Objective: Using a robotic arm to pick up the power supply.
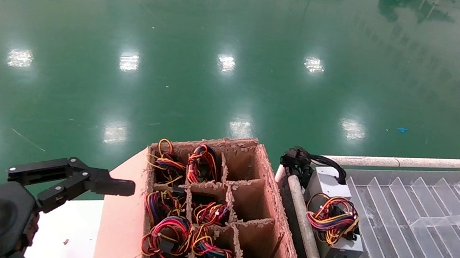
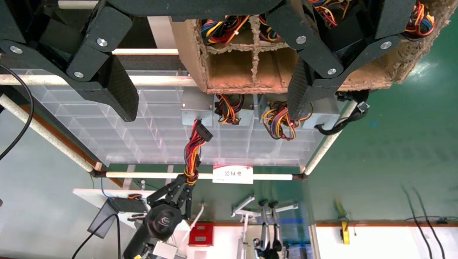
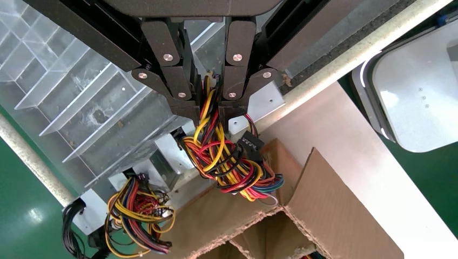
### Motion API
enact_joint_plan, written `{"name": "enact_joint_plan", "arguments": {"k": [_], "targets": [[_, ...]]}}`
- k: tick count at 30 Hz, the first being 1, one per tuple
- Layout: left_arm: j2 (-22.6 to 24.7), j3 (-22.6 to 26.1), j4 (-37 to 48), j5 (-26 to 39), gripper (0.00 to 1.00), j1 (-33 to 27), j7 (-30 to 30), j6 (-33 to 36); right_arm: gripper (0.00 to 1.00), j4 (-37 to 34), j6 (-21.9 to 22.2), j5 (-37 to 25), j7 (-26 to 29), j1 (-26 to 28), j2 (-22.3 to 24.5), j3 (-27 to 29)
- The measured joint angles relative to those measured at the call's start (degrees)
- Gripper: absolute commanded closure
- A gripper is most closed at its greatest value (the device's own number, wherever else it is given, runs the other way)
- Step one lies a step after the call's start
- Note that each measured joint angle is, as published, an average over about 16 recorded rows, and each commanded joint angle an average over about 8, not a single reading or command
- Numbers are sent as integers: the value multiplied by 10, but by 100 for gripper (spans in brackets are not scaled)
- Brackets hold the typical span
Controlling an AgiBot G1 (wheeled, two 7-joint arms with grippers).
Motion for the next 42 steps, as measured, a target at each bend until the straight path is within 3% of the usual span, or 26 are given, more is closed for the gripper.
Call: {"name": "enact_joint_plan", "arguments": {"k": [1, 8, 9, 32, 42], "targets": [[0, 0, 0, 0, 0, 0, 0, 0, 94, -2, 2, 1, -3, -1, 0, -2], [0, 0, 0, 0, 0, 0, 0, 0, 7, -17, 11, 11, -18, -8, -4, -12], [0, 0, 0, 0, 0, 0, 0, 0, 0, -18, 12, 12, -19, -9, -4, -13], [0, 0, 0, 0, 0, 0, 0, 0, 0, -23, 14, 15, -23, -11, -8, -14], [0, 0, 0, 0, 0, 0, 0, 0, 0, -21, 7, 19, -15, -22, -35, 8]]}}
